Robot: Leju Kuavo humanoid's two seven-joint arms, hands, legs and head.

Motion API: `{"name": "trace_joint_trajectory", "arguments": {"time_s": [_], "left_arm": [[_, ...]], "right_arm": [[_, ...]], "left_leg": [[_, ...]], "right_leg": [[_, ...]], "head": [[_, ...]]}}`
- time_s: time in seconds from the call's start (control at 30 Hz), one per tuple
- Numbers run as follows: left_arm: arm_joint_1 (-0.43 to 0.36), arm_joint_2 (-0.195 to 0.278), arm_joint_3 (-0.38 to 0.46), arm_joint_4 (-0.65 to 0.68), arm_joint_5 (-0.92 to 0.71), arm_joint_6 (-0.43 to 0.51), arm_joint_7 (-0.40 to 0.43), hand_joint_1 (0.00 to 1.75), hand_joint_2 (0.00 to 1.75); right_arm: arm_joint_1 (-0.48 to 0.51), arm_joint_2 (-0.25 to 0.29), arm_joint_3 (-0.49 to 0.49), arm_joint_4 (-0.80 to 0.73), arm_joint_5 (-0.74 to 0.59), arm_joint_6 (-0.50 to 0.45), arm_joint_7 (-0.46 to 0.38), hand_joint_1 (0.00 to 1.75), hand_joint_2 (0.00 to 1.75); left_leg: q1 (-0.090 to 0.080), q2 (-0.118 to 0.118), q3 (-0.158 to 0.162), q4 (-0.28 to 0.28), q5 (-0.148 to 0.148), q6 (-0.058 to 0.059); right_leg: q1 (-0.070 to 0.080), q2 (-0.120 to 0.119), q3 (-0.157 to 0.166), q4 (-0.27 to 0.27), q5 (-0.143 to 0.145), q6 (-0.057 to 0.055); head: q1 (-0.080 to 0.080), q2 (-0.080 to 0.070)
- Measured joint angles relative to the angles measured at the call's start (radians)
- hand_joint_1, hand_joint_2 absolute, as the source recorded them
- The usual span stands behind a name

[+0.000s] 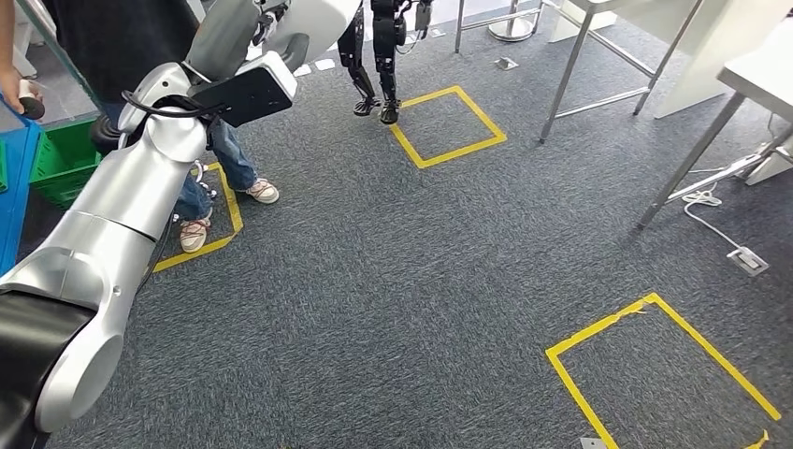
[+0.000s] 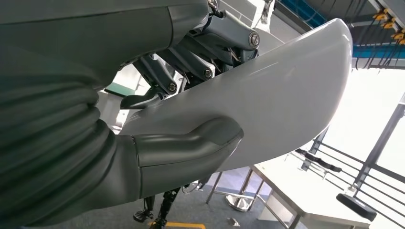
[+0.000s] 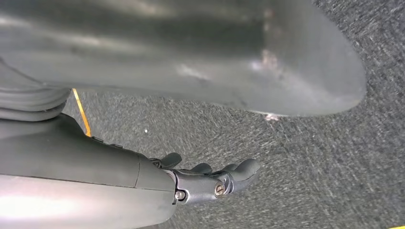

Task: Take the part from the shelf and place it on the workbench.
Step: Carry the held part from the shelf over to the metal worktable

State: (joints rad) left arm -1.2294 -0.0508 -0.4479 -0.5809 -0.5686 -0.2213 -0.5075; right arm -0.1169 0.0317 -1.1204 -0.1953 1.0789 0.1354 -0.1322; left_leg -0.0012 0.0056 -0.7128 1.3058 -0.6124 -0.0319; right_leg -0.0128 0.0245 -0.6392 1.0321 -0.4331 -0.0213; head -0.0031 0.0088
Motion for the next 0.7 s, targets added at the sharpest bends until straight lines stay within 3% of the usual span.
{"name": "trace_joint_trajectory", "arguments": {"time_s": [0.03,0.07,0.1,0.17,0.23,0.3,0.37,0.43,0.5,0.53,0.57,0.63,0.7], "left_arm": [[0.002,0.0,0.0,0.003,0.0,0.0,0.0,1.75,1.75],[0.003,0.0,0.0,0.005,-0.001,0.0,-0.001,1.75,1.75],[0.002,0.0,0.0,0.007,-0.003,0.0,-0.002,1.75,1.75],[-0.002,0.001,0.0,0.009,-0.007,0.0,-0.003,1.75,1.75],[-0.005,0.001,0.0,0.011,-0.009,0.0,-0.003,1.75,1.75],[-0.006,-0.002,0.0,0.012,-0.01,0.0,-0.003,1.75,1.75],[-0.01,-0.004,0.0,0.012,-0.01,0.0,-0.003,1.75,1.75],[-0.013,-0.004,0.0,0.013,-0.01,0.0,-0.004,1.75,1.75],[-0.011,-0.004,0.0,0.016,-0.01,-0.001,-0.003,1.75,1.75],[-0.01,-0.004,0.0,0.018,-0.01,-0.002,-0.003,1.75,1.75],[-0.009,-0.004,0.0,0.019,-0.01,-0.003,-0.003,1.75,1.75],[-0.011,-0.004,0.0,0.021,-0.01,-0.003,-0.003,1.75,1.75],[-0.014,-0.003,0.0,0.022,-0.011,-0.003,-0.002,1.75,1.75]], "right_arm": [[0.001,0.0,0.0,0.0,0.001,0.0,0.0,0.0,0.0],[0.001,0.0,0.0,0.0,0.002,0.0,-0.001,0.0,0.0],[0.001,0.0,0.0,0.0,0.003,0.0,-0.002,0.0,0.0],[0.001,0.001,0.0,0.0,0.004,0.0,-0.002,0.0,0.0],[0.001,0.002,0.0,0.0,0.004,0.001,0.0,0.0,0.0],[0.006,0.003,0.0,0.0,0.004,0.002,0.003,0.0,0.0],[0.01,0.004,0.0,0.0,0.004,0.004,0.006,0.0,0.0],[0.01,0.004,0.0,0.0,0.004,0.005,0.007,0.0,0.0],[0.009,0.005,0.0,0.0,0.005,0.007,0.008,0.0,0.0],[0.009,0.006,0.0,0.0,0.005,0.007,0.009,0.0,0.0],[0.01,0.006,0.0,0.0,0.005,0.008,0.01,0.0,0.0],[0.01,0.007,0.0,0.0,0.005,0.008,0.01,0.0,0.0],[0.007,0.007,0.0,0.0,0.005,0.008,0.007,0.0,0.0]], "left_leg": [[0.001,-0.001,-0.005,0.005,0.011,0.001],[0.002,-0.003,0.01,-0.029,0.04,0.002],[0.004,-0.011,0.04,-0.094,0.078,0.004],[0.008,-0.049,0.1,-0.218,0.123,0.009],[0.006,-0.069,0.12,-0.262,0.128,0.015],[0.003,-0.051,0.122,-0.269,0.134,0.028],[0.005,-0.031,0.125,-0.279,0.142,0.043],[0.004,-0.011,0.124,-0.282,0.145,0.05],[0.001,0.009,0.122,-0.281,0.144,0.052],[0.0,0.018,0.121,-0.28,0.144,0.052],[-0.001,0.028,0.121,-0.278,0.143,0.052],[-0.003,0.045,0.12,-0.274,0.139,0.049],[-0.008,0.059,0.119,-0.269,0.133,0.041]], "right_leg": [[0.0,0.01,0.0,0.001,0.0,0.0],[0.0,0.021,0.0,0.002,0.0,0.001],[-0.001,0.032,0.0,0.004,0.001,0.002],[0.0,0.05,-0.004,0.006,0.003,0.01],[-0.003,0.067,-0.012,0.004,0.009,0.024],[-0.008,0.075,-0.016,0.0,0.015,0.037],[-0.005,0.041,-0.032,0.031,-0.006,0.045],[-0.002,-0.003,-0.083,0.142,-0.066,0.048],[-0.002,-0.014,-0.138,0.263,-0.114,0.051],[-0.002,-0.015,-0.145,0.281,-0.113,0.051],[-0.002,-0.018,-0.131,0.258,-0.095,0.05],[0.0,-0.043,-0.057,0.125,-0.041,0.047],[0.006,-0.067,-0.004,0.022,-0.013,0.036]], "head": [[0.0,0.0],[-0.001,0.0],[-0.002,0.0],[-0.002,0.0],[-0.002,0.0],[-0.001,0.0],[0.003,0.0],[0.008,0.0],[0.01,0.0],[0.011,0.0],[0.011,0.0],[0.012,0.0],[0.011,0.0]]}}
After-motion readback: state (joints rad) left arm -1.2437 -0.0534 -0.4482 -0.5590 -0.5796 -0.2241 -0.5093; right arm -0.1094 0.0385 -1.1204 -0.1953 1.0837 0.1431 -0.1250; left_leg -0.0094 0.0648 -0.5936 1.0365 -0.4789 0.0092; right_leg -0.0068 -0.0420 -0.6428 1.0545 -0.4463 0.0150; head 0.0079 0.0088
